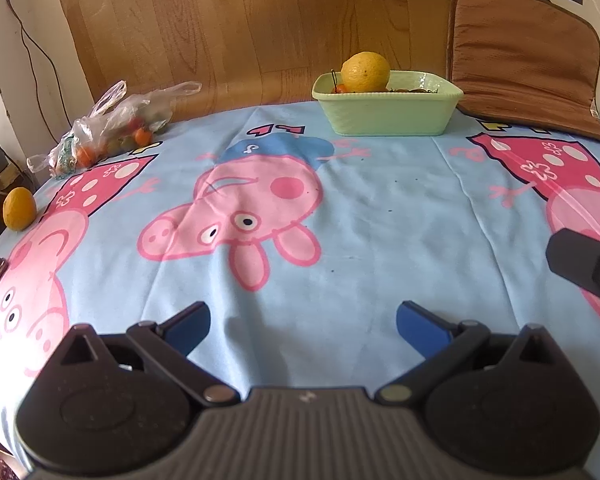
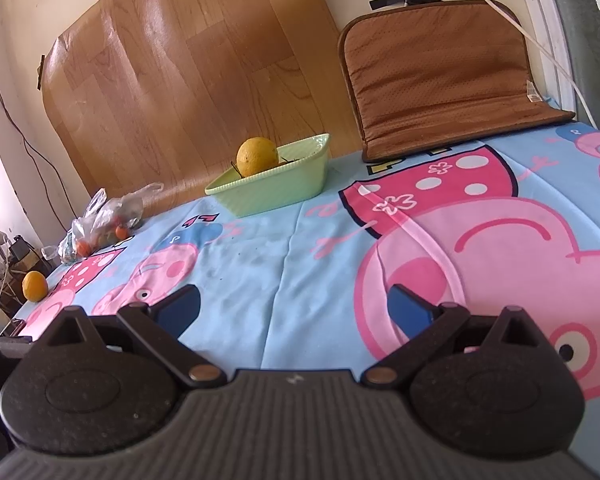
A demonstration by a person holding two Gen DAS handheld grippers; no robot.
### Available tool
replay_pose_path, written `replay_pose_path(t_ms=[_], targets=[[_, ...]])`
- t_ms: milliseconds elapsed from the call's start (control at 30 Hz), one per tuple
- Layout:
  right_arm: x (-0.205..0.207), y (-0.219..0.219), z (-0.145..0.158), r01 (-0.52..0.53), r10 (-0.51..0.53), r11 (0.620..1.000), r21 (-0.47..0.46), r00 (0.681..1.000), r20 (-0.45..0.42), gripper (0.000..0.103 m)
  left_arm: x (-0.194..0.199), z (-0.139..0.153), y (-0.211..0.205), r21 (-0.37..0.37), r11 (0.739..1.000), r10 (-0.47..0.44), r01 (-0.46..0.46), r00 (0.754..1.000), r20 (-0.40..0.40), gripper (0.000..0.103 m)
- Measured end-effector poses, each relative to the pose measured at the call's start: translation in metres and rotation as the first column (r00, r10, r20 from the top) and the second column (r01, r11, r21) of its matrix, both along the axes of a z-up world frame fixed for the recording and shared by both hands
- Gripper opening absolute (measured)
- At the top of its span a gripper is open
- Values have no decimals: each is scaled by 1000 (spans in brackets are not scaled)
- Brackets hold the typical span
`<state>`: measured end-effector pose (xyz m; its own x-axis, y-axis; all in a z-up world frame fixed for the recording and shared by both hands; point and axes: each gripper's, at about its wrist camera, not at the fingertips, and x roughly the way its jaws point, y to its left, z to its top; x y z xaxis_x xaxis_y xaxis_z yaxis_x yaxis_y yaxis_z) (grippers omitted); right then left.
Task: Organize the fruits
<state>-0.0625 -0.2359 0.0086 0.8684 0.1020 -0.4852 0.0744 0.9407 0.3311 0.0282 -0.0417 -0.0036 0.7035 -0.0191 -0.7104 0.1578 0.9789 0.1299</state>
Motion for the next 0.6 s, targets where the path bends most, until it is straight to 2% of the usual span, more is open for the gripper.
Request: replay_pose_path(t_ms=[600], targets=[[0,0,0,0,0,1000,0,1000,0,101,-2,0,-3,3,1000,-13,13,1000,0,103]])
